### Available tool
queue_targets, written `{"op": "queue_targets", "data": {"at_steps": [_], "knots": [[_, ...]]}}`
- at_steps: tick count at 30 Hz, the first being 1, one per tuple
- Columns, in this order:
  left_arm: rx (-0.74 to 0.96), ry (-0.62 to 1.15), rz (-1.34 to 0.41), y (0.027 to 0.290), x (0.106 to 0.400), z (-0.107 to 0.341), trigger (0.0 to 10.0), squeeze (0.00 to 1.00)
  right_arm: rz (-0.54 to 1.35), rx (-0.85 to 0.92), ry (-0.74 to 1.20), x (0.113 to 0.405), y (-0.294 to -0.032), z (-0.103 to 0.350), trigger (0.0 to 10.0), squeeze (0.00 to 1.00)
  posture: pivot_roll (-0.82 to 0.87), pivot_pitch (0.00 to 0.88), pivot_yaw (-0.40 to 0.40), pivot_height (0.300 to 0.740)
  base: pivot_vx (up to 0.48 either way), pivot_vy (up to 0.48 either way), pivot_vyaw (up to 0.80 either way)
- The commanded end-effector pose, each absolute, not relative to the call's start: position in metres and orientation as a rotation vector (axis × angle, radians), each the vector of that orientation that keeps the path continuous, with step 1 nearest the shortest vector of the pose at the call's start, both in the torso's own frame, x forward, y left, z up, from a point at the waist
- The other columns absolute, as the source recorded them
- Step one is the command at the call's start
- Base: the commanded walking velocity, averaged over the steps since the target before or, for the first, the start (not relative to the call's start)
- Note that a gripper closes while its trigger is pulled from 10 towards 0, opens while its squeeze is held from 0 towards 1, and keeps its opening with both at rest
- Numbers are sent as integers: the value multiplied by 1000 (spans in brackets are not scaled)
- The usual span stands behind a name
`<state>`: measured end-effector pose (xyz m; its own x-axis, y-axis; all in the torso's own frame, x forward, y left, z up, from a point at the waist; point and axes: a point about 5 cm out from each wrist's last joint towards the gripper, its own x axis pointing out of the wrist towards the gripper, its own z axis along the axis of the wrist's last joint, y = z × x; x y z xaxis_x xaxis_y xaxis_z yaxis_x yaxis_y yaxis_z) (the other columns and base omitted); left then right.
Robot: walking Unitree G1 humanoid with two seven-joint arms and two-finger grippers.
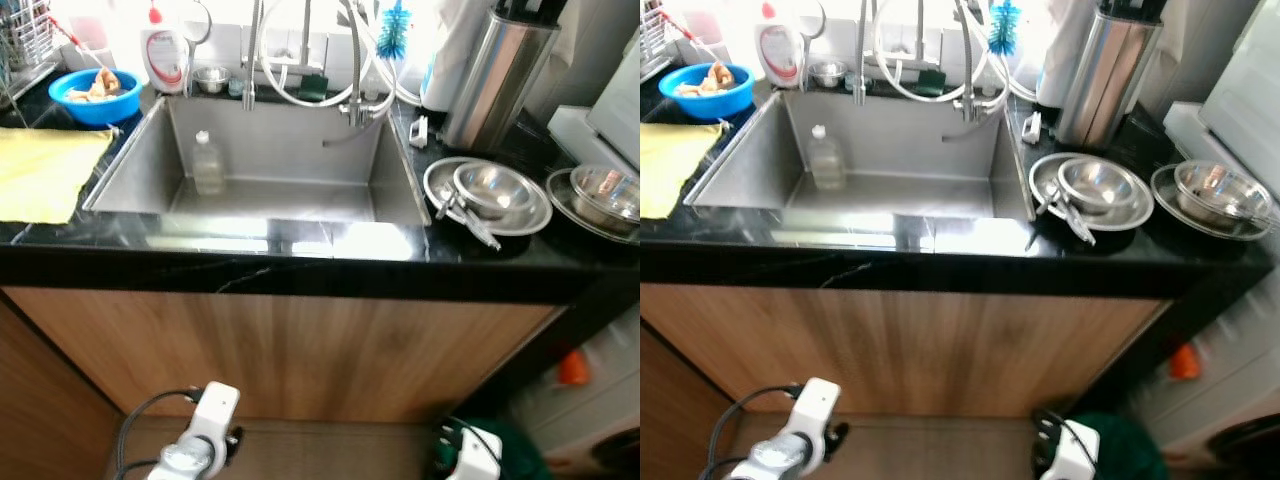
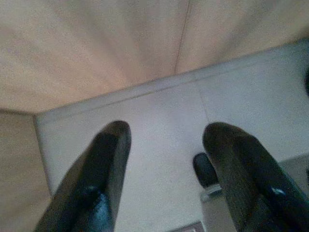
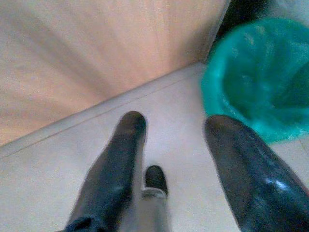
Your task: Kitchen organization
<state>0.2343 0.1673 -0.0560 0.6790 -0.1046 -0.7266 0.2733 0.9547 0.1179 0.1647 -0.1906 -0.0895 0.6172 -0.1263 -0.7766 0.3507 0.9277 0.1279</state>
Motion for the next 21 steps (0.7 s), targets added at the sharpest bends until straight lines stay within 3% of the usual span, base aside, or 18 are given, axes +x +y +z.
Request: {"op": "queue_targets", "data": {"at_steps": [1, 8, 21], "knots": [[228, 819, -210, 172, 229, -59, 10000, 0, -284, 293, 864, 164, -189, -90, 10000, 0, 38, 0, -71, 740, 0, 352, 0], [232, 818, -204, 177, 229, -59, 10000, 0, -281, 292, 864, 164, -189, -90, 10000, 0, 38, 0, -72, 740, 0, 350, 0], [231, 814, -211, 181, 228, -58, 10000, 0, -287, 299, 855, 164, -189, -90, 10000, 0, 37, 0, -71, 740, 0, 0, 0]]}}
